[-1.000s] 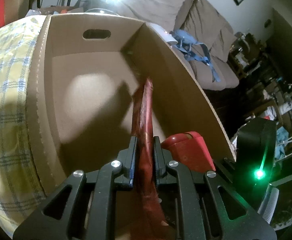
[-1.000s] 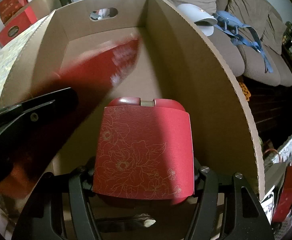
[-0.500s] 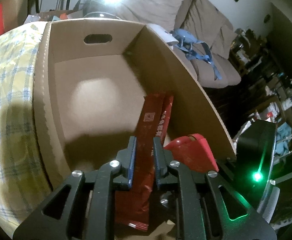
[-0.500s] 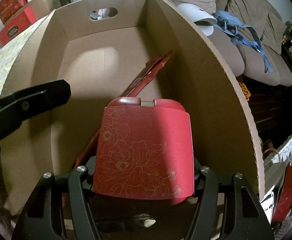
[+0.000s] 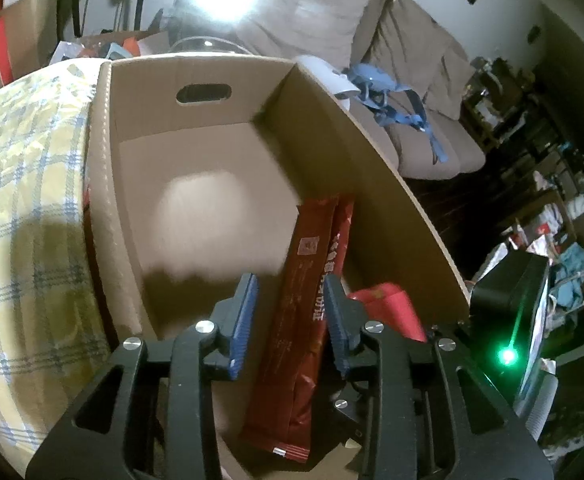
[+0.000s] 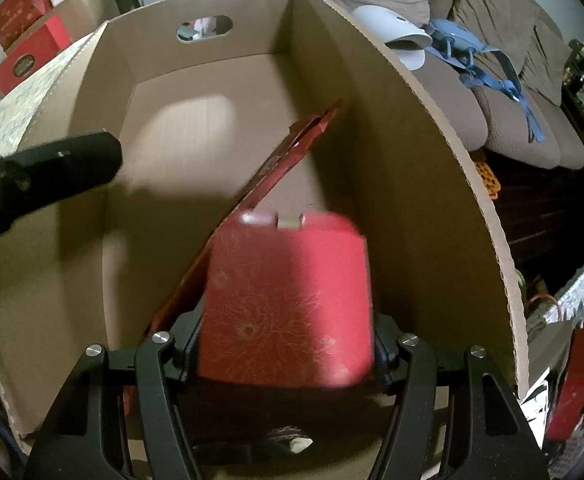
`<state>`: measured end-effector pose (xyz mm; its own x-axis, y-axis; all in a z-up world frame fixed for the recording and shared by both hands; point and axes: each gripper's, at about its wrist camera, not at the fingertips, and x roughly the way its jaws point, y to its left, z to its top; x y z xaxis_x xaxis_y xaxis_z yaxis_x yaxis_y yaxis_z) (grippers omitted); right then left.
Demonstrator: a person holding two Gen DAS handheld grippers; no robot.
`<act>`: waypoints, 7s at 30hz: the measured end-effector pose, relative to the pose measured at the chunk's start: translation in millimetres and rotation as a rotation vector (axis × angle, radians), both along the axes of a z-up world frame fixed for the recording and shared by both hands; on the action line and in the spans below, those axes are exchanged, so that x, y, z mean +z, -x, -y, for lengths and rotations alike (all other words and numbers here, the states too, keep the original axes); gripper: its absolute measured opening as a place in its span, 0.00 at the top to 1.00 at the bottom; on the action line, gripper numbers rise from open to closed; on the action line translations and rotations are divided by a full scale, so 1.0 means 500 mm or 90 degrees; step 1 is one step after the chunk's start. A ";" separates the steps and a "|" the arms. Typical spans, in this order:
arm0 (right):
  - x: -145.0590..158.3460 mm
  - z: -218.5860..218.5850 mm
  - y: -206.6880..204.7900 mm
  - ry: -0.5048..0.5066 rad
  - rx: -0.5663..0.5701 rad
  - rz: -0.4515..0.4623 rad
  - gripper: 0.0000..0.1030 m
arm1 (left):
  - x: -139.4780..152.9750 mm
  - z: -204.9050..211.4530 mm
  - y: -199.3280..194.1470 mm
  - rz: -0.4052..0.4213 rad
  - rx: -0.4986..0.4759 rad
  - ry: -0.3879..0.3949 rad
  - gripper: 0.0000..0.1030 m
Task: Organize objects
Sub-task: 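Open the left tool to release the red bag while the right tool releases the red box, then withdraw both tools from the cardboard box toward the shiny red ribbon bundle, then grasp the shiny red ribbon bundle with both tools from either side, then lift the red ribbon bundle with both tools toward the cardboard box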
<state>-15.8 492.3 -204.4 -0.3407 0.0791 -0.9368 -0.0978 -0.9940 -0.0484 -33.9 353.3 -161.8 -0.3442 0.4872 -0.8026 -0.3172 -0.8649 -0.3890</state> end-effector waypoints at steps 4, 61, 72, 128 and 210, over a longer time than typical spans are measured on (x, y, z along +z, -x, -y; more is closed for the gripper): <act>0.007 -0.006 0.001 0.007 -0.008 -0.009 0.36 | 0.006 0.012 0.006 -0.006 0.011 -0.001 0.70; 0.303 0.095 -0.084 0.100 0.020 -0.279 0.63 | 0.323 0.447 -0.068 -0.283 0.121 0.123 0.37; 0.276 0.322 -0.180 0.104 0.076 -0.287 0.46 | 0.275 0.663 -0.137 -0.283 0.056 0.130 0.47; 0.102 0.498 -0.062 0.203 0.139 -0.211 0.77 | 0.028 0.537 -0.113 -0.145 -0.099 0.075 0.59; 0.351 0.320 -0.167 0.199 0.221 -0.433 0.80 | 0.279 0.319 -0.230 -0.313 0.017 0.220 0.68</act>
<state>67.8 332.1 -29.1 -0.7984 -0.3650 -0.4789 0.3091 -0.9310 0.1942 80.9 193.8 -22.1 -0.7237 0.2119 -0.6567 -0.3644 -0.9255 0.1029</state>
